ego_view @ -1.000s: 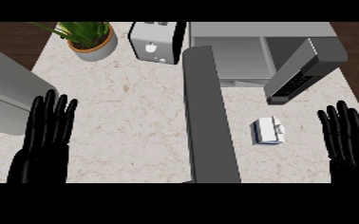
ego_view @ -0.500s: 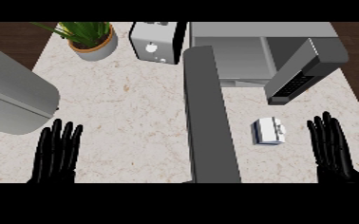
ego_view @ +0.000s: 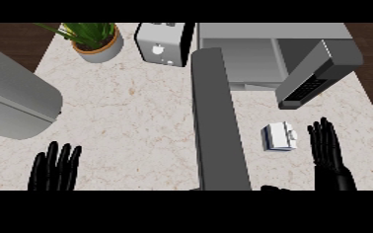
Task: Pick up the milk, place it into the microwave and close the microwave
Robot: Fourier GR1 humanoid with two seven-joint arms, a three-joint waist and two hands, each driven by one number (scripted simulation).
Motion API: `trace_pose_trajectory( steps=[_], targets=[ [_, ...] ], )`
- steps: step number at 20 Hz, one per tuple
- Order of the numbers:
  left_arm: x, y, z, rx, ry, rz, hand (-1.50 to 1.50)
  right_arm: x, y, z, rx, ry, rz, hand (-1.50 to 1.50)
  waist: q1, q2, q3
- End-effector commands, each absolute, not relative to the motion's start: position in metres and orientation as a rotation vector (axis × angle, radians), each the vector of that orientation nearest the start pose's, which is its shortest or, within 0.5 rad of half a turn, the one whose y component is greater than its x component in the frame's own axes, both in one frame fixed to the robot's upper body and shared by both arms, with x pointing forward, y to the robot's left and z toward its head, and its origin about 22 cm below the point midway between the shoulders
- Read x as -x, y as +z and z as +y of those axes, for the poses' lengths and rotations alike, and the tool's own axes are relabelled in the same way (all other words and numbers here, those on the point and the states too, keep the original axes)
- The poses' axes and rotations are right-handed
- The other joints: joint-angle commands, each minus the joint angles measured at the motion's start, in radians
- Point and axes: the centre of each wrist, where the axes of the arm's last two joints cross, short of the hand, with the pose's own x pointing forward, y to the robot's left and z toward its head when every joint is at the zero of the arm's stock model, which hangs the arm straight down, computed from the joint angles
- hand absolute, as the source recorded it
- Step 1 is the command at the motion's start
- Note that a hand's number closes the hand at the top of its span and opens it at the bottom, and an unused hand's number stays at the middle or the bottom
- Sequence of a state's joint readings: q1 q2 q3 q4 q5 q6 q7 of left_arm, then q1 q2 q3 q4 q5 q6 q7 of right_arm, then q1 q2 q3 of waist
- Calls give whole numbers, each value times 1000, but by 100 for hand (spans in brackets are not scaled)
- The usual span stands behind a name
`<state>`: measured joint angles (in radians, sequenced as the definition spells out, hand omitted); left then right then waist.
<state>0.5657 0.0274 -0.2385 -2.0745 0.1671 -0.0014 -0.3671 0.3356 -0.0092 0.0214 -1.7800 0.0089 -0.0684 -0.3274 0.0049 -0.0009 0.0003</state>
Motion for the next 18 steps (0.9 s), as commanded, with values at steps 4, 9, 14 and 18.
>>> trace_pose_trajectory(
  steps=[4,9,14,18],
  targets=[
    [-101,14,227,114,213,-1918,-150,-160,-62,-262,304,-135,-1755,-150,0,0,0],
    [-82,26,221,127,193,-1932,-150,-176,-81,-288,375,-181,-1713,-150,4,0,0],
    [-85,20,234,102,189,-1933,-150,-167,-118,-306,367,-162,-1708,-150,3,0,0],
    [-102,13,221,116,209,-1941,-150,-185,-134,-312,346,-152,-1714,-150,1,1,0]
  ],
)
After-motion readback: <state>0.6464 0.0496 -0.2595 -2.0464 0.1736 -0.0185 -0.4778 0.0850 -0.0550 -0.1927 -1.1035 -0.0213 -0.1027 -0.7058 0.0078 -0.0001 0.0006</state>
